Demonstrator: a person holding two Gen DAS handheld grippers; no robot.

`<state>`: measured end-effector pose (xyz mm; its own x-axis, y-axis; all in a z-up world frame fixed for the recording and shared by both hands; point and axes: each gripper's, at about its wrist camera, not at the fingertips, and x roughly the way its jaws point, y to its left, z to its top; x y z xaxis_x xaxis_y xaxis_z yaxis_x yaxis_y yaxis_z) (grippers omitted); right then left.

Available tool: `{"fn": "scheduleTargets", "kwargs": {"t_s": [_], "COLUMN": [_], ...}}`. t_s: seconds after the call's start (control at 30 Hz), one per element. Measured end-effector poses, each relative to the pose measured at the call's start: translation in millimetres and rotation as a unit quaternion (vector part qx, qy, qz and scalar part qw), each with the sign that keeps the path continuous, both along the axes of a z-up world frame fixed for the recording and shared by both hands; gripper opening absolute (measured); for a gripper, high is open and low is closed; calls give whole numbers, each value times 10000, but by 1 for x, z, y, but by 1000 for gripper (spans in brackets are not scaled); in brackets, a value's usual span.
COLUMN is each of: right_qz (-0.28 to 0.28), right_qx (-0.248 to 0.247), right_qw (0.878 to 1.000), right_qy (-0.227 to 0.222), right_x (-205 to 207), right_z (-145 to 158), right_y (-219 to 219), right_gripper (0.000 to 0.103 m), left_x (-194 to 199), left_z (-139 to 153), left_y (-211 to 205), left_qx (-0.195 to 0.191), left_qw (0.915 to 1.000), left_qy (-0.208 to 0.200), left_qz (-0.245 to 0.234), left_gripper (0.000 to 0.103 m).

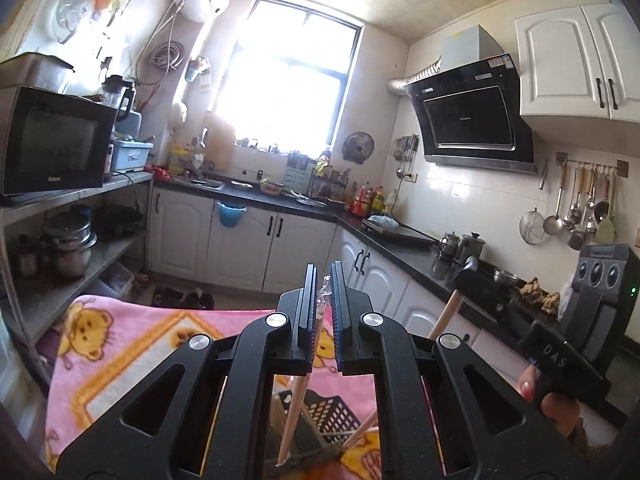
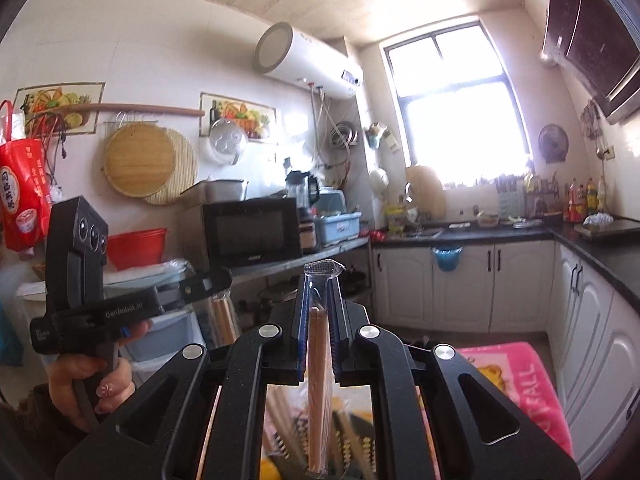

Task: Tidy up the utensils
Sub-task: 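Lower both held chopsticks down into the caddy slots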

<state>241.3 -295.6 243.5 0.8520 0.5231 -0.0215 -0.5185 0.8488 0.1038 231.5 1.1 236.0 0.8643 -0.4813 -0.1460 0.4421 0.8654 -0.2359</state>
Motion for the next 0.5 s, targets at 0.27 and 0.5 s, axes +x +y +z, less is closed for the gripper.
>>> {"fn": "scheduleTargets", "kwargs": {"t_s": [0.27,0.5], "right_qz": [-324,-523], "right_qx": [-47,-61], "right_qw": [9992,9977], "right_qy": [246,438], "right_x": [32,52], "right_z": [-19,-38], "right_y": [-4,-3], "right_gripper": [9,9], "left_x": [24,45], "left_z": [-24,-50], "left_y": [-2,-1], "left_qx": [74,39], "left_qw": [9995,9984], "left_qy": [184,458], "left_qz": [230,335], "left_gripper": [4,4]}}
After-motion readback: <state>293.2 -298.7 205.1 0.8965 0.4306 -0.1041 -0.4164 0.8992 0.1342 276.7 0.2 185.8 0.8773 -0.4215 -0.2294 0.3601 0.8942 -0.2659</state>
